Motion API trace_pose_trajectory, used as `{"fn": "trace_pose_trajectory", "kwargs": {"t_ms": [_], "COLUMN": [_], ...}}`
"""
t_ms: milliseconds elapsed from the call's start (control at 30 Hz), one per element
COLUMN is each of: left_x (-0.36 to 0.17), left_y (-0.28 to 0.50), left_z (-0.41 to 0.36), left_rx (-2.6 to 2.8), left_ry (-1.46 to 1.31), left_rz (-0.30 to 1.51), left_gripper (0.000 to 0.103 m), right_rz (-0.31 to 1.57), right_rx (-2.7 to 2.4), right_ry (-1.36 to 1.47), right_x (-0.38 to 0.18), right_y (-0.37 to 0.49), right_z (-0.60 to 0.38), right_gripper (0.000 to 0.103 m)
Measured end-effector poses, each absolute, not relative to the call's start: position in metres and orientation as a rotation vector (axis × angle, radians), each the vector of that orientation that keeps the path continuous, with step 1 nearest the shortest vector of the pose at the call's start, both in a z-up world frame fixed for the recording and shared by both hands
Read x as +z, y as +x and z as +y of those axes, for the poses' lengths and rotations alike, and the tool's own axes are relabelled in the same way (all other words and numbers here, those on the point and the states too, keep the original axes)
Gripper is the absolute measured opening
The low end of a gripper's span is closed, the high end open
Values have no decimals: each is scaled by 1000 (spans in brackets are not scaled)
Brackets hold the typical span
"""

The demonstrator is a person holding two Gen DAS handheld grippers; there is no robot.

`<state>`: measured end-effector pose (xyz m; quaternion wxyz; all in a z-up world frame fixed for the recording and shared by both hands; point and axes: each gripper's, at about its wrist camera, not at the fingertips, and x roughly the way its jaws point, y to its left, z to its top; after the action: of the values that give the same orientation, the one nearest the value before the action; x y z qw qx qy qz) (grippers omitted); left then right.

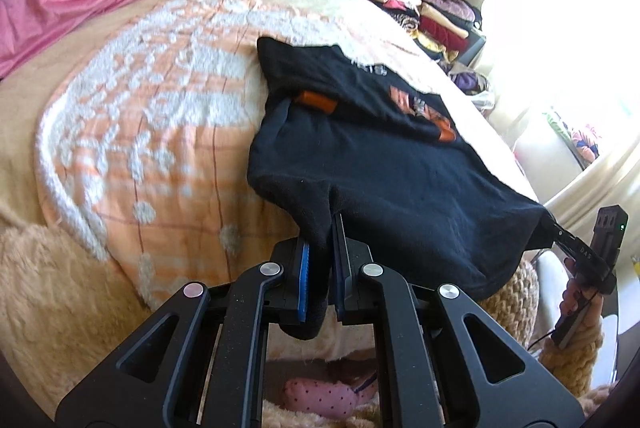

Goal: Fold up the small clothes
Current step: 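Lift the hem with both tools and fold it toward the collar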

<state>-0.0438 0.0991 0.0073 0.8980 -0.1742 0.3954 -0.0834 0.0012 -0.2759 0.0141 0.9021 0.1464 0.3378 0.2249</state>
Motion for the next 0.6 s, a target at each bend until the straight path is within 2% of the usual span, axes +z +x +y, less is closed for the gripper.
{"fn": "trace_pose_trajectory", "kwargs": {"t_ms": [600], "left_x": [34], "left_y": [-16], "left_z": [112], "left_rx": [-138], "left_ry": [-374], "left_rz": [721], "left_gripper": [3], "right_rz": [609], "right_rx": [432], "right_ry": [322], "right_x": [54], "right_y": [29], "right_z": [-272], "right_gripper": [9]}}
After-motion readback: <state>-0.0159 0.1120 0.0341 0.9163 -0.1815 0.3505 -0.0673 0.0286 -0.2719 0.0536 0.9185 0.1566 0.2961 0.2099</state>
